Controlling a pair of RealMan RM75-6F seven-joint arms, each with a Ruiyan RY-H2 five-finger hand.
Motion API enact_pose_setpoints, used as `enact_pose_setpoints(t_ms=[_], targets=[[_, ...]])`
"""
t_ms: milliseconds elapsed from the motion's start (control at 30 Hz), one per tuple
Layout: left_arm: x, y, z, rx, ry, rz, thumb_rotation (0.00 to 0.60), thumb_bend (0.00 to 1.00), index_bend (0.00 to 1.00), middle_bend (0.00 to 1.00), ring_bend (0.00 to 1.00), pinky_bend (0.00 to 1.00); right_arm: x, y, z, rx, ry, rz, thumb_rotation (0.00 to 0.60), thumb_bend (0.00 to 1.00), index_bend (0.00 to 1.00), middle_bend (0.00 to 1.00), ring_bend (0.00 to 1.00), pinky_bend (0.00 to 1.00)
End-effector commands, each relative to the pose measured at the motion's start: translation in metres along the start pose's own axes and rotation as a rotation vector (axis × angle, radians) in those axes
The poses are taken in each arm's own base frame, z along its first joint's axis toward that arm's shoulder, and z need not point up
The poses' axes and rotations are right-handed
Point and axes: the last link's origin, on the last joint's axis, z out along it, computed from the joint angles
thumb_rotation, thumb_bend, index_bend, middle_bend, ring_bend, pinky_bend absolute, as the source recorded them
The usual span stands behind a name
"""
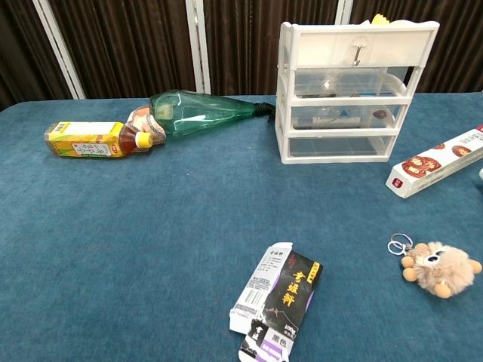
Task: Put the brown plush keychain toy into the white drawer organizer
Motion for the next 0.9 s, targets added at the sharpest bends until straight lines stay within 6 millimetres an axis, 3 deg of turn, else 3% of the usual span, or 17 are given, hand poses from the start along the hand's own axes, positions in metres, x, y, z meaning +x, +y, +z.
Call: enact_pose_setpoints(t_ms=[33, 800, 900], targets=[[-0.0015, 0.0003, -0.0012, 0.007, -0.019, -0.011, 0.600, 0.03, 0.01, 0.00, 0.00, 0.00, -0.0003, -0.0002, 0.0000, 0.001, 0.001, -0.002, 0.600, 0.00, 0.00, 0.00, 0.00, 0.00], [-0.0041, 0.0052, -0.0033, 0.009, -0.071, -0.037, 0.600, 0.03, 0.00, 0.00, 0.00, 0.00, 0.0018, -0.0008, -0.0034, 0.004, 0.010, 0.011, 0.600, 0.00, 0.00, 0.01, 0.00, 0.00], [-0.0039, 0.0046, -0.0030, 0.014, -0.071, -0.042, 0.600, 0.03, 0.00, 0.00, 0.00, 0.00, 0.0040, -0.0057, -0.0005, 0.018, 0.026, 0.022, 0.600, 0.00, 0.03, 0.17, 0.15, 0.17]])
